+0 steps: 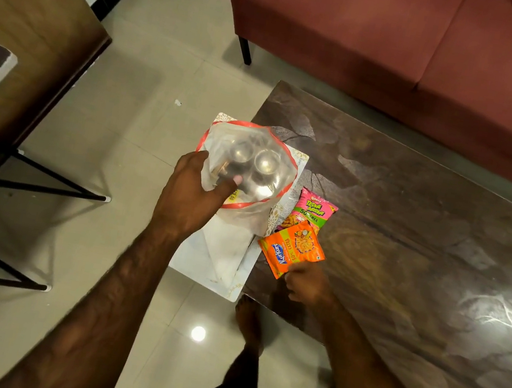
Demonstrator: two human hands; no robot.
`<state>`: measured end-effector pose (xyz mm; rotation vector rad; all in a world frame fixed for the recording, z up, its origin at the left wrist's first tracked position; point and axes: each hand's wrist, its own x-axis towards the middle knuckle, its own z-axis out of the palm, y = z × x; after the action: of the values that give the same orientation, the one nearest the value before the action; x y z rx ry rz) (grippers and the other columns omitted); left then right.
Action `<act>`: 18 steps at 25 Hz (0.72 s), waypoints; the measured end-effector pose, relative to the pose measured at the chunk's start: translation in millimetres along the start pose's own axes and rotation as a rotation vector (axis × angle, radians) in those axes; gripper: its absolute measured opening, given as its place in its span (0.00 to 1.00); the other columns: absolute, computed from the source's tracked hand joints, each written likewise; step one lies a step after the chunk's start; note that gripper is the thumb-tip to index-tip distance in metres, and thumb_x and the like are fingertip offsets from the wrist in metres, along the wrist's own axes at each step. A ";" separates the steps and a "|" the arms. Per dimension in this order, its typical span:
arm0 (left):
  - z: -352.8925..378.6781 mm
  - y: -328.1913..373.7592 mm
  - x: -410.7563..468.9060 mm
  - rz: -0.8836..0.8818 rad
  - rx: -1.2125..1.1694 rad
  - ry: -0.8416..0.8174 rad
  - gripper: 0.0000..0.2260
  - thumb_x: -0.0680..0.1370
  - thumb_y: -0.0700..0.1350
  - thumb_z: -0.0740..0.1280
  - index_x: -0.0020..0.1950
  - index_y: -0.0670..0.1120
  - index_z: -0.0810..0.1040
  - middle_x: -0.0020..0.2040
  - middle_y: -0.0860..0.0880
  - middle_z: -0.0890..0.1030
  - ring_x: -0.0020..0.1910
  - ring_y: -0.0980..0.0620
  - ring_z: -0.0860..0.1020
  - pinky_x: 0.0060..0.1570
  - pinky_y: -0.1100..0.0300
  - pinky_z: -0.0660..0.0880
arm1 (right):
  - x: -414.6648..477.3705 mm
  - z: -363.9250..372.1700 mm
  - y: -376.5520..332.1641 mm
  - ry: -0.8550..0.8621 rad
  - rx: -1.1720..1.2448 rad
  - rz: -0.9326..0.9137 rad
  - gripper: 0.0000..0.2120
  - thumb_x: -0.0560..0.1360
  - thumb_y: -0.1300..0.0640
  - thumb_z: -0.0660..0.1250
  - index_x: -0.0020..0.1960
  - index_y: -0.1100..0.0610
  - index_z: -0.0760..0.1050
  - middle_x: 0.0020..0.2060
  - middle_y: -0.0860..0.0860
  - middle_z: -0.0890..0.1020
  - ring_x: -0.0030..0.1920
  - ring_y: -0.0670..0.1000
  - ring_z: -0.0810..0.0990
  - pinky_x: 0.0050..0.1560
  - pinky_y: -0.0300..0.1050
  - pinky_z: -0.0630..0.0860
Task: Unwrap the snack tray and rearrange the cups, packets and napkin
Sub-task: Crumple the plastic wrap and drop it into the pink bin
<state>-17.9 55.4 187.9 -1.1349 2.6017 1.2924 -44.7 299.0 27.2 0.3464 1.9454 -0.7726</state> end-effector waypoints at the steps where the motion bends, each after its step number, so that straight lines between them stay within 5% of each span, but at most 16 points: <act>1: -0.8 -1.3 1.2 0.032 0.024 -0.009 0.33 0.73 0.61 0.73 0.73 0.50 0.68 0.72 0.49 0.71 0.65 0.52 0.72 0.58 0.58 0.70 | -2.6 -7.9 13.0 -0.019 0.013 0.034 0.10 0.81 0.68 0.64 0.46 0.54 0.77 0.42 0.55 0.79 0.37 0.53 0.78 0.40 0.50 0.81; 7: 1.9 -17.7 4.4 0.073 0.197 -0.099 0.38 0.66 0.64 0.76 0.70 0.49 0.69 0.72 0.47 0.69 0.65 0.44 0.76 0.62 0.44 0.76 | -18.7 -40.5 47.1 0.032 0.130 0.123 0.07 0.80 0.66 0.68 0.50 0.55 0.79 0.37 0.54 0.83 0.34 0.52 0.82 0.36 0.43 0.78; 12: 10.2 -22.1 1.1 0.043 0.349 -0.302 0.34 0.61 0.69 0.76 0.57 0.49 0.75 0.68 0.49 0.70 0.60 0.49 0.74 0.55 0.54 0.75 | -36.0 -33.5 6.1 -0.004 0.151 -0.014 0.09 0.80 0.64 0.67 0.50 0.51 0.79 0.41 0.56 0.83 0.37 0.51 0.82 0.35 0.40 0.75; 14: 13.0 -22.7 -2.2 0.124 0.418 -0.274 0.23 0.65 0.65 0.76 0.43 0.49 0.73 0.62 0.47 0.75 0.51 0.49 0.75 0.47 0.55 0.74 | -44.4 -27.0 -20.6 -0.032 0.173 -0.101 0.10 0.80 0.66 0.66 0.55 0.53 0.79 0.43 0.58 0.81 0.37 0.53 0.80 0.32 0.41 0.74; 16: 13.6 -24.1 -2.8 0.141 0.258 -0.126 0.19 0.71 0.55 0.74 0.33 0.44 0.69 0.49 0.44 0.79 0.43 0.48 0.75 0.44 0.51 0.76 | -50.6 -22.5 -41.9 -0.033 0.179 -0.212 0.14 0.80 0.66 0.69 0.63 0.56 0.78 0.48 0.57 0.80 0.43 0.54 0.81 0.35 0.42 0.76; 18: 6.9 -16.7 -0.3 0.011 -0.206 -0.023 0.14 0.69 0.48 0.69 0.35 0.38 0.73 0.39 0.45 0.77 0.38 0.48 0.74 0.45 0.46 0.78 | -62.3 -24.1 -59.1 -0.013 0.204 -0.292 0.25 0.78 0.65 0.74 0.72 0.57 0.74 0.54 0.55 0.79 0.53 0.53 0.80 0.41 0.40 0.76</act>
<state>-9.3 53.9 172.0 -1.1251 2.5085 1.5972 -63.1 275.0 111.1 0.1785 1.9326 -1.1642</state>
